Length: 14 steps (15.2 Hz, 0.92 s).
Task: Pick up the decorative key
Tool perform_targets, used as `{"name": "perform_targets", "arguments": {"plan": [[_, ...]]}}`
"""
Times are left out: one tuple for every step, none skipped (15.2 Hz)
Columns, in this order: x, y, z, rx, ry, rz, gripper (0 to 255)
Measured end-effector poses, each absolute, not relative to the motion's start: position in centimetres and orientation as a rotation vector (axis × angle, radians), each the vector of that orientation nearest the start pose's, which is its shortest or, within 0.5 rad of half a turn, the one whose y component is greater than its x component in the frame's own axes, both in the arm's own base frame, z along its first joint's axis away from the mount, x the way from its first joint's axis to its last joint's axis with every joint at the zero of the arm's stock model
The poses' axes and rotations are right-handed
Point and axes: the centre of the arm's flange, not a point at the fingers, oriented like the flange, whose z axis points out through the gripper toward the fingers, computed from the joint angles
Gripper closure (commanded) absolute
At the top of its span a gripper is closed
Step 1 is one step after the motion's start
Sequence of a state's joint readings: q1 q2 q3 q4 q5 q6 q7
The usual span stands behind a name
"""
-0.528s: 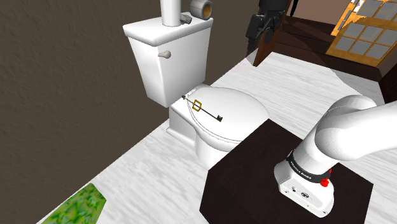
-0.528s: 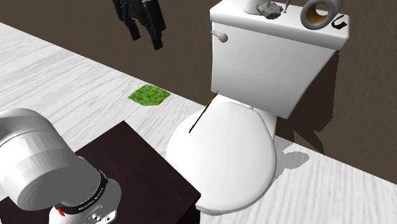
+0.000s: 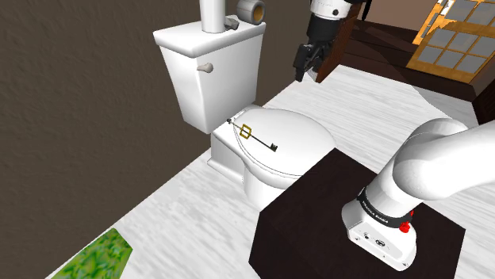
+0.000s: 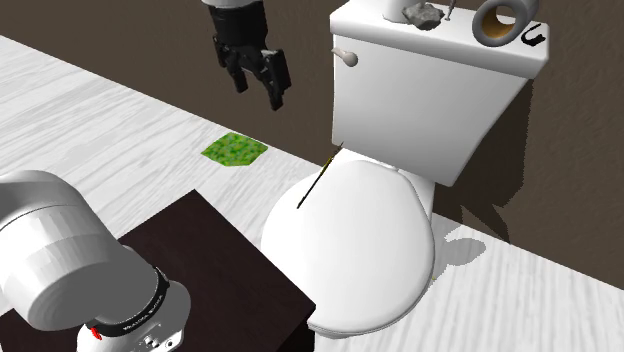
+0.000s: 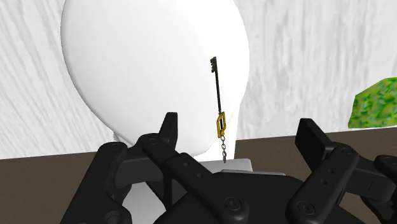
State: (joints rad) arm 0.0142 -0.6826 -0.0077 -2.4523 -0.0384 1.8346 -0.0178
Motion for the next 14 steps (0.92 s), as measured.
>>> {"name": "perform_targets", "arguments": {"plan": [[35.7,-0.5,52.5,-3.164,-0.064,-0.106,0],[36.4,-0.7,51.1,-3.155,-0.073,-0.106,0],[37.3,-1.0,50.1,-3.146,-0.082,-0.11,0],[37.8,-1.4,48.7,-3.137,-0.092,-0.113,0],[38.4,-1.6,47.8,-3.128,-0.101,-0.117,0],[39.2,-1.7,46.8,-3.119,-0.11,-0.12,0],[39.8,-1.8,45.6,-3.111,-0.119,-0.122,0],[40.3,-1.9,44.2,-3.102,-0.128,-0.124,0],[41.0,-2.4,43.2,-3.093,-0.136,-0.127,0],[41.6,-2.5,42.1,-3.084,-0.145,-0.13,0],[42.1,-2.8,41.1,-3.075,-0.154,-0.133,0],[43.2,-3.0,39.9,-3.066,-0.163,-0.136,0],[43.8,-2.9,38.8,-3.057,-0.172,-0.139,0],[44.2,-3.1,37.7,-3.048,-0.18,-0.141,0]]}}
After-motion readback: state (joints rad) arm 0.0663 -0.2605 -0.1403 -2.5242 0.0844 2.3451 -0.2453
